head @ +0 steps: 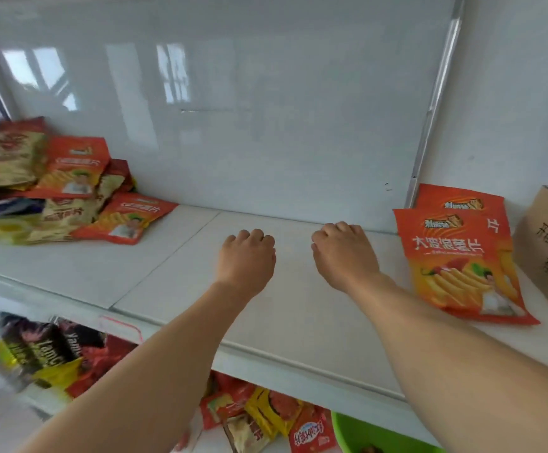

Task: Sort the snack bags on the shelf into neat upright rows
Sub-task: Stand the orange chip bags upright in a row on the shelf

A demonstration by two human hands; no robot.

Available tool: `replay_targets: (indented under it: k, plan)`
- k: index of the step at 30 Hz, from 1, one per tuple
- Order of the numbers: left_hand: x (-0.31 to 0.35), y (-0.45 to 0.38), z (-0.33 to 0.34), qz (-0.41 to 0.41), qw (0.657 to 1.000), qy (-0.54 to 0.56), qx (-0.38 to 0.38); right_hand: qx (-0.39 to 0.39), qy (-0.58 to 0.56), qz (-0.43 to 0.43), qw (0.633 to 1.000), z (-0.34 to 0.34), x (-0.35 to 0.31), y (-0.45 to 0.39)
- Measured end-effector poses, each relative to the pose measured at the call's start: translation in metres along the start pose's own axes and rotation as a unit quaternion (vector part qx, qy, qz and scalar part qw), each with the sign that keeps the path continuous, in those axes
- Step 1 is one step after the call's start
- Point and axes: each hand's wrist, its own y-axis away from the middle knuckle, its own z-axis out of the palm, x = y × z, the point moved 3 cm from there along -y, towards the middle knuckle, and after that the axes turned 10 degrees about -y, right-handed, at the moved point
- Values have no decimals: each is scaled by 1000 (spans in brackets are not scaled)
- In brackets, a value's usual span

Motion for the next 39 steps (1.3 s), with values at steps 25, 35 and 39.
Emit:
replay_targets:
  k: [25,35,39]
  plan:
    - [-399,-14,113,-131,991,-38,-11,-6,-174,57,983,120,-341,-237]
    - [-470,-98,162,-237,964,122,2,-47,-312,376,871,194,-379,-302]
    - [-491,-122,180,-241,960,144,-7,3,-346,398,850,201,-381,-315]
